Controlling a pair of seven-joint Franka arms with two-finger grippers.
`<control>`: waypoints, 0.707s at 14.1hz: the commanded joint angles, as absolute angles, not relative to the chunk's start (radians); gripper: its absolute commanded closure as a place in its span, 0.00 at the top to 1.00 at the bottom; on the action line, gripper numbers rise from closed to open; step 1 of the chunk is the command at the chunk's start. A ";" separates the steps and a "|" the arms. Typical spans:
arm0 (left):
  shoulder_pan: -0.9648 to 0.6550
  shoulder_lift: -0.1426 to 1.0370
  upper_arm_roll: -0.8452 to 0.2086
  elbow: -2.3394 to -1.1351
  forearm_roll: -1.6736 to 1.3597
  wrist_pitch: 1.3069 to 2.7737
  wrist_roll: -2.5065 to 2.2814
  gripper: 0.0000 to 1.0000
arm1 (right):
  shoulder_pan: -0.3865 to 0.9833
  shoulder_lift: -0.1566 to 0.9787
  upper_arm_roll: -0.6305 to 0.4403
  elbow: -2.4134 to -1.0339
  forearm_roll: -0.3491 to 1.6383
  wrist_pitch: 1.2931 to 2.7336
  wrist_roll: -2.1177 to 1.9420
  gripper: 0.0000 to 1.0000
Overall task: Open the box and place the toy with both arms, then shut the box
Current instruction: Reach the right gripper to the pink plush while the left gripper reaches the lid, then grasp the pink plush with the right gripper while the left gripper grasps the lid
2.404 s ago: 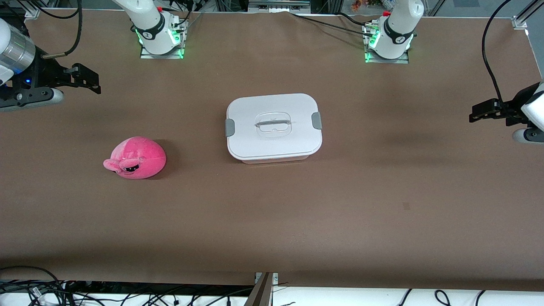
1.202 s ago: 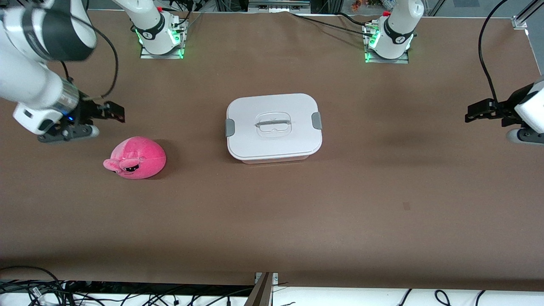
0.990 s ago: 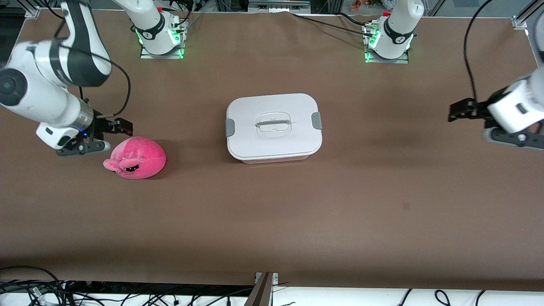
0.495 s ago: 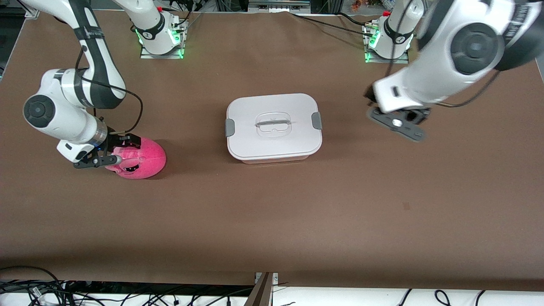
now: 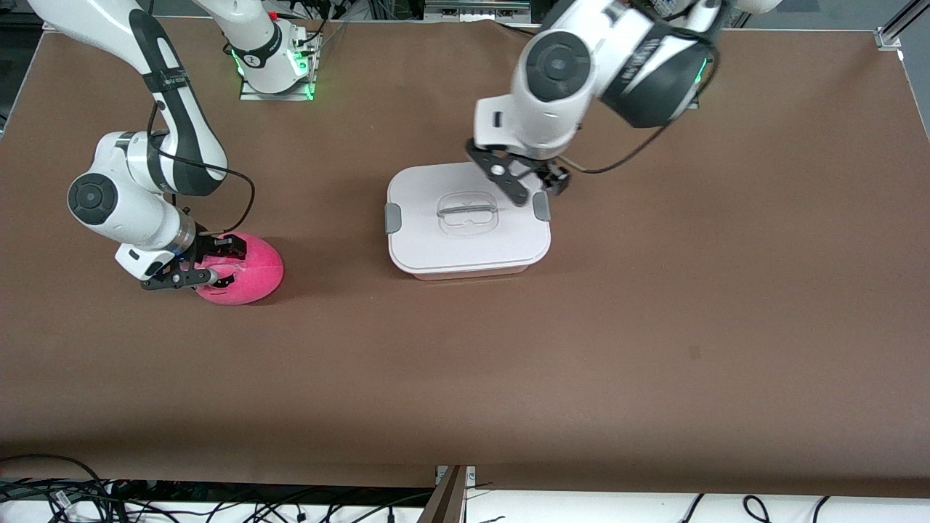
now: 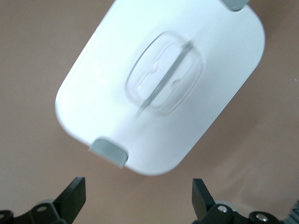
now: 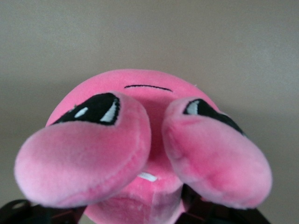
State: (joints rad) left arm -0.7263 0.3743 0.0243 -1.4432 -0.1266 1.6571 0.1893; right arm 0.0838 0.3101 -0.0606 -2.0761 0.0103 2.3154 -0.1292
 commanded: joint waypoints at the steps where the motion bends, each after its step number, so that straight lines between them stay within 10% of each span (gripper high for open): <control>1: -0.774 0.402 0.041 -1.479 -0.092 1.787 0.340 1.00 | 0.071 0.299 -0.054 -2.095 0.011 2.326 -0.164 0.00; 10: -0.848 0.483 0.040 -1.591 0.021 2.134 0.601 1.00 | 0.072 0.281 -0.054 -2.027 0.005 2.294 -0.283 0.00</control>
